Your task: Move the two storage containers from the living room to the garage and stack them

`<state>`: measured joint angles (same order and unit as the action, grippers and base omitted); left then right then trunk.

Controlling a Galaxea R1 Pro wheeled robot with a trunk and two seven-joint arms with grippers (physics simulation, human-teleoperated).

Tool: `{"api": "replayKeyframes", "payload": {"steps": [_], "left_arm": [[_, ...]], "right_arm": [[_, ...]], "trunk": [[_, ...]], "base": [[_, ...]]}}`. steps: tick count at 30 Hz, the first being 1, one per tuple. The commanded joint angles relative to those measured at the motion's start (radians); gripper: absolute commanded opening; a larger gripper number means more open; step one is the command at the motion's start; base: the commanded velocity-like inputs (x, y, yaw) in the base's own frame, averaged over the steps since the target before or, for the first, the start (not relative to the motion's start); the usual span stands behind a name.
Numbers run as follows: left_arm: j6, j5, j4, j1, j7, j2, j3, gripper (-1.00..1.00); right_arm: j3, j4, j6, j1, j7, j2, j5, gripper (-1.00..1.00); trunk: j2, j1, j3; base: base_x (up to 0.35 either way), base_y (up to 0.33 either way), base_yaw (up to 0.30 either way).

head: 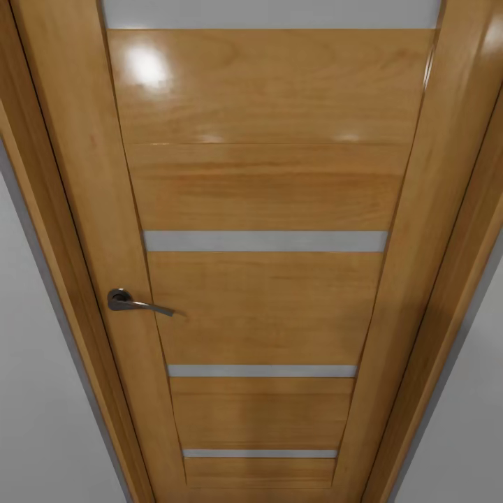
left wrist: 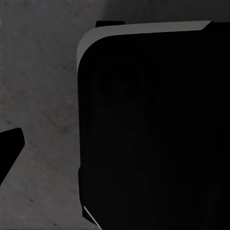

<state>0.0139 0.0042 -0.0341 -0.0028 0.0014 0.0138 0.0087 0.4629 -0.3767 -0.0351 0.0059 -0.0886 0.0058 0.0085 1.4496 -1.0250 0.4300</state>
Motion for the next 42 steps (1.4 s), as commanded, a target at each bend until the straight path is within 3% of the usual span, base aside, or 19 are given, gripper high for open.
{"api": "replayKeyframes", "payload": {"steps": [1, 5, 12, 16, 18, 21, 22, 24, 31, 36, 42], "left_arm": [[0.001, 0.000, 0.000, 0.000, 0.000, 0.000, 0.001, 1.00], [0.001, 0.000, -0.001, 0.000, 0.000, 0.000, 0.001, 1.00], [0.002, 0.000, -0.001, 0.000, 0.000, 0.000, 0.001, 1.00], [0.001, 0.000, -0.001, 0.000, 0.000, 0.000, 0.001, 1.00], [0.001, 0.000, -0.001, 0.000, 0.000, 0.000, 0.001, 1.00], [0.002, 0.000, -0.001, 0.000, 0.000, 0.000, 0.001, 1.00], [0.002, 0.000, -0.001, 0.000, 0.000, 0.000, 0.001, 1.00], [0.001, 0.000, -0.001, 0.000, 0.000, 0.000, 0.001, 1.00], [0.002, 0.000, -0.001, 0.000, 0.000, 0.000, 0.001, 1.00], [0.001, 0.000, -0.001, 0.000, 0.000, 0.000, 0.001, 1.00], [0.001, 0.000, -0.001, 0.000, 0.000, 0.000, 0.001, 1.00]], "right_arm": [[0.007, -0.026, -0.001, 0.000, -0.025, -0.001, 0.001, 1.00], [0.010, -0.118, 0.000, 0.001, -0.065, -0.004, 0.007, 1.00], [0.011, -0.252, 0.008, 0.002, -0.073, -0.011, 0.010, 1.00], [0.011, -0.335, 0.026, 0.002, -0.074, -0.032, 0.017, 1.00], [0.011, -0.389, 0.042, 0.002, -0.074, -0.042, 0.044, 1.00], [0.009, -0.490, 0.100, 0.002, -0.075, -0.046, 0.099, 1.00], [0.008, -0.583, 0.159, 0.002, -0.075, -0.047, 0.120, 1.00], [0.008, -0.661, 0.201, 0.002, -0.075, -0.051, 0.127, 1.00], [0.008, -0.964, 0.373, 0.005, -0.075, -0.109, 0.131, 1.00], [0.008, -1.069, 0.450, 0.007, -0.076, -0.120, 0.131, 1.00], [0.009, -1.125, 0.472, 0.008, -0.076, -0.122, 0.131, 1.00]], "trunk": [[0.000, 0.000, 0.001], [0.000, 0.000, 0.001], [0.000, 0.000, 0.001], [0.000, 0.000, 0.001], [0.000, 0.000, 0.001], [0.000, 0.000, 0.001], [0.000, 0.000, 0.001], [0.000, 0.000, 0.001], [0.000, 0.000, 0.001], [0.000, 0.000, 0.001], [0.000, 0.000, 0.001]], "base": [[0.000, 0.000, 0.000], [0.000, 0.000, 0.000], [0.000, 0.000, 0.000], [0.000, 0.000, 0.000], [0.000, 0.000, 0.000], [0.000, 0.000, 0.000], [0.000, 0.000, 0.000], [0.000, 0.000, 0.000], [0.000, 0.000, 0.000], [0.000, 0.000, 0.000], [0.000, 0.000, 0.000]]}}
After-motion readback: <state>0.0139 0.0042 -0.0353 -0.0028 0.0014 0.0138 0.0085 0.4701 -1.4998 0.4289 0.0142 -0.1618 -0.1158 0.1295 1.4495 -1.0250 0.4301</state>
